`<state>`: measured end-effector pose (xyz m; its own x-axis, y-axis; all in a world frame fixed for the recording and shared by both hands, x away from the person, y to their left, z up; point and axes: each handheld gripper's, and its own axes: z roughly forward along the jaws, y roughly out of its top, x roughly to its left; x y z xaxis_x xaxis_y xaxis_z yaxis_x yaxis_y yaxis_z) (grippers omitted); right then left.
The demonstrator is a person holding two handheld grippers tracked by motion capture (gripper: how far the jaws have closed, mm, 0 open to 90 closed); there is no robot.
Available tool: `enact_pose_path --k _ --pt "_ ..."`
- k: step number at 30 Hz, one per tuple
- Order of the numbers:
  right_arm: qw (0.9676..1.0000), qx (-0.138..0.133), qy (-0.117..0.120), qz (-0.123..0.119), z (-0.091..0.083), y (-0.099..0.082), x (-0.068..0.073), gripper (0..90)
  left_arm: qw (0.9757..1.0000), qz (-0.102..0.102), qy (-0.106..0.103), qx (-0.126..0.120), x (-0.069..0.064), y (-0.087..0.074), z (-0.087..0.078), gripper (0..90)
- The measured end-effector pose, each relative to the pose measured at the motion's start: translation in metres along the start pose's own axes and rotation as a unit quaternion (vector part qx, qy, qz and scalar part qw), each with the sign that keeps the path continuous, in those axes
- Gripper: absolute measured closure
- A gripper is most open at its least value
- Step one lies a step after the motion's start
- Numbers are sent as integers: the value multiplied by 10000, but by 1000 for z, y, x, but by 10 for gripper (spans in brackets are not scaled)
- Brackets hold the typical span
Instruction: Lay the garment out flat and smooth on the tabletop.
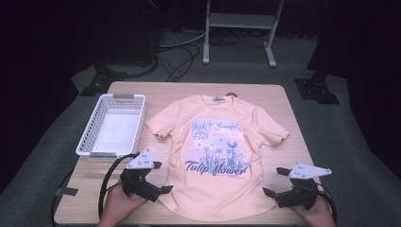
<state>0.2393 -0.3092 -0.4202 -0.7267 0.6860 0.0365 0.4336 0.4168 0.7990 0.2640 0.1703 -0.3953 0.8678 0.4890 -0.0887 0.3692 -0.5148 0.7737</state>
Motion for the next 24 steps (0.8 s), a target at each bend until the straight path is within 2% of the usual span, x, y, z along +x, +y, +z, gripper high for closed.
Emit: enact_pose_path --k 3,7,11,14,24 --pt "10000 -34 -37 28 -4 -3 0 98 10000 -28 -19 -53 -3 -4 -3 97" --pt "9999 -34 -55 102 -8 -10 0 97 10000 28 64 -37 -8 -8 -6 97" --pt "9998 -34 -86 172 -11 -17 0 97 9999 -49 42 -112 -9 -13 -10 97" --pt "9997 -28 -122 199 -14 -22 2 97 9999 5 113 -69 -13 -16 -11 97" --pt "9989 -183 -217 371 -26 -35 7 97 9996 -55 157 -230 -19 -25 -14 97"
